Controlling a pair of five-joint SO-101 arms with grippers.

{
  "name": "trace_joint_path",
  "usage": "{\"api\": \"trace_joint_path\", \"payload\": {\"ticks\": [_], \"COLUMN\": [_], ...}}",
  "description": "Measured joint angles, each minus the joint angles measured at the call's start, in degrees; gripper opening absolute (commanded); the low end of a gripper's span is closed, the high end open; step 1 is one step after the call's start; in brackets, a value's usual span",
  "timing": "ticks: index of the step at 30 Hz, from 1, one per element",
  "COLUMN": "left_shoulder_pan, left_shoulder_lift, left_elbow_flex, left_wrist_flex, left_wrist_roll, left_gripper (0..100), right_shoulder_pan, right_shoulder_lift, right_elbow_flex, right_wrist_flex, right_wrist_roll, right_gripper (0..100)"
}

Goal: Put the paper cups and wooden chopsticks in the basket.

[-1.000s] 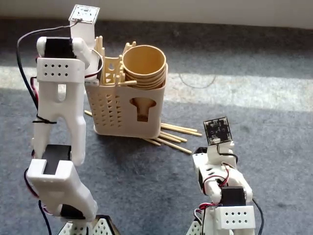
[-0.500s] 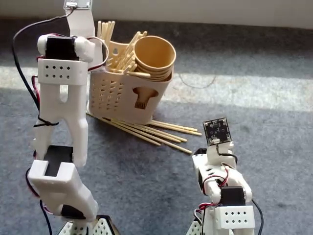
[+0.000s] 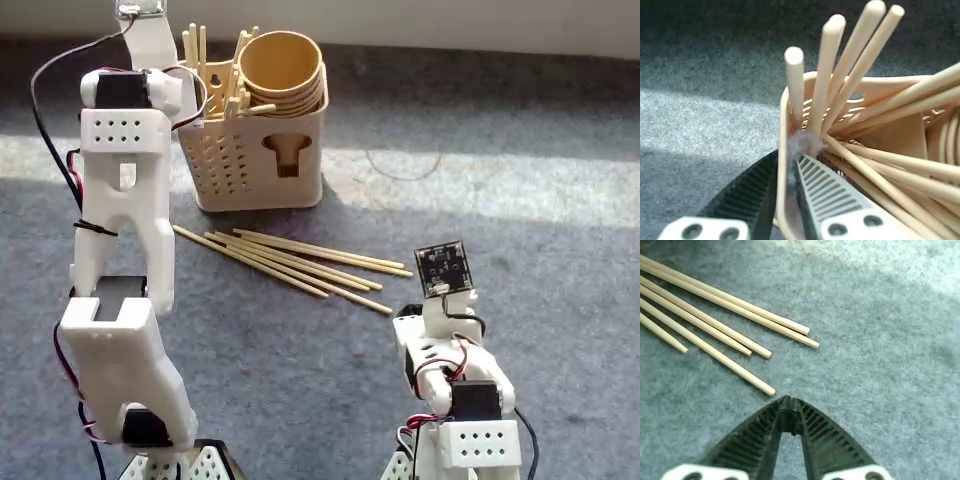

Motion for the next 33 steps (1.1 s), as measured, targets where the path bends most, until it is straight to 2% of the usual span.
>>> {"api": "trace_joint_path", "payload": {"ticks": [3,4,9,21,25,30,33], "left_shoulder_pan": [-0.18,-0.18,-0.79,-0.79,-2.99,-3.43,-3.43], "left_shoulder_lift": [0.00,0.00,0.00,-6.68,-10.46,-18.29,-24.79], "left_elbow_flex": [-0.53,-0.88,-2.55,-21.01,-18.64,-12.04,-6.42], "left_wrist_flex": [1.67,2.46,5.36,22.07,22.77,22.77,22.77], "left_wrist_roll": [0.00,0.00,0.00,0.00,-0.09,-3.69,-4.57], "left_gripper": [18,19,19,18,18,9,9], "right_shoulder_pan": [0.09,0.09,0.09,0.09,0.09,0.09,0.09], "right_shoulder_lift": [0.00,0.00,0.00,0.00,0.00,0.00,0.00], "right_elbow_flex": [0.00,0.00,0.00,0.00,0.00,0.00,0.00], "right_wrist_flex": [0.00,0.00,0.00,0.00,0.00,0.00,0.00], "right_wrist_roll": [0.00,0.00,0.00,0.00,0.00,0.00,0.00], "right_gripper": [1.4,1.4,1.4,1.4,1.4,1.4,2.0]}}
